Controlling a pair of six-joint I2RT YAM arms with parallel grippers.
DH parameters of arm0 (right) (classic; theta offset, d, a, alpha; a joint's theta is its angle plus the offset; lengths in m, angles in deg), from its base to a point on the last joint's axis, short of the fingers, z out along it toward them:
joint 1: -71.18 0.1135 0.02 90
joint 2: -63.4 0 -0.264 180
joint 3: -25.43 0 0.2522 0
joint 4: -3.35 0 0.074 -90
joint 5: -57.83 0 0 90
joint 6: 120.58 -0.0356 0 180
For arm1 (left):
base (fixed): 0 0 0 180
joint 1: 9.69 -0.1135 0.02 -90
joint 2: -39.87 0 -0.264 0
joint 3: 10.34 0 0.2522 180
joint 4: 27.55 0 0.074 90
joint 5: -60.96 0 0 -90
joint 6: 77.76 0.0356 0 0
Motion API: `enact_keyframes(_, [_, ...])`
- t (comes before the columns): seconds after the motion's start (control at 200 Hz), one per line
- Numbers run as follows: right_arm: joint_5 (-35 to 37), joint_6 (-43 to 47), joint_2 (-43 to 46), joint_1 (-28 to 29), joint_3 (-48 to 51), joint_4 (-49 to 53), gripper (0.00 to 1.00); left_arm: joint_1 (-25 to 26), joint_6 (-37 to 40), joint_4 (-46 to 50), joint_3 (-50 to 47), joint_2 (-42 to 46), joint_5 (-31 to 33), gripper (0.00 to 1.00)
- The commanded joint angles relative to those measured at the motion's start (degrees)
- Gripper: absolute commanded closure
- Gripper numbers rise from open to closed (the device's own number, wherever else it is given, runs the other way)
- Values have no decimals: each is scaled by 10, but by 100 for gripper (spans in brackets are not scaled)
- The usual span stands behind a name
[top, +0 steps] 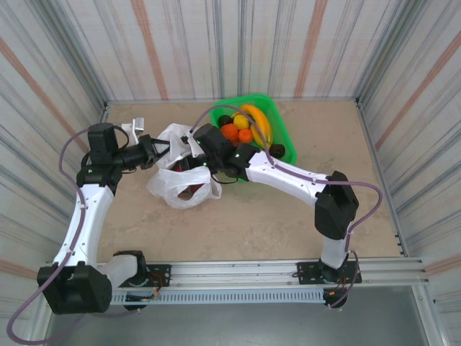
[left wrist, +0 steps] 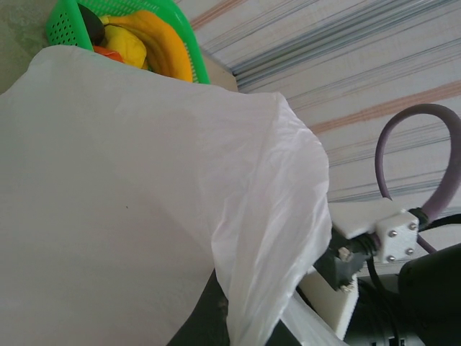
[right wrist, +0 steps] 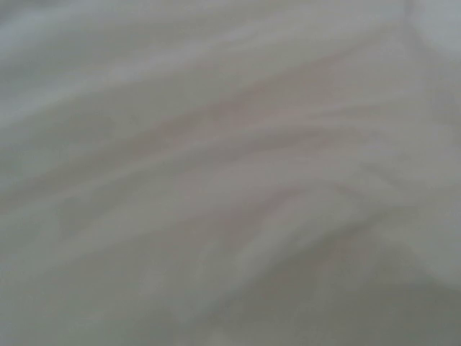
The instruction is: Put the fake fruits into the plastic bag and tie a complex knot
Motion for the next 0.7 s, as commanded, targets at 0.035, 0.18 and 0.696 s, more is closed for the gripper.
enact_keyframes(0.035, [28,-8,-21,-11,-17,-36,41,-3,-7,-18,2,6,0,100])
enact_keyframes(0.18, [23,-11,-30,-15,-20,-41,41,-3,-5,-17,4,0,0,100])
enact_keyframes(0.696, [31,-4,-22,-22,-12,-26,21,-4,-4,-14,5,-2,-2,100])
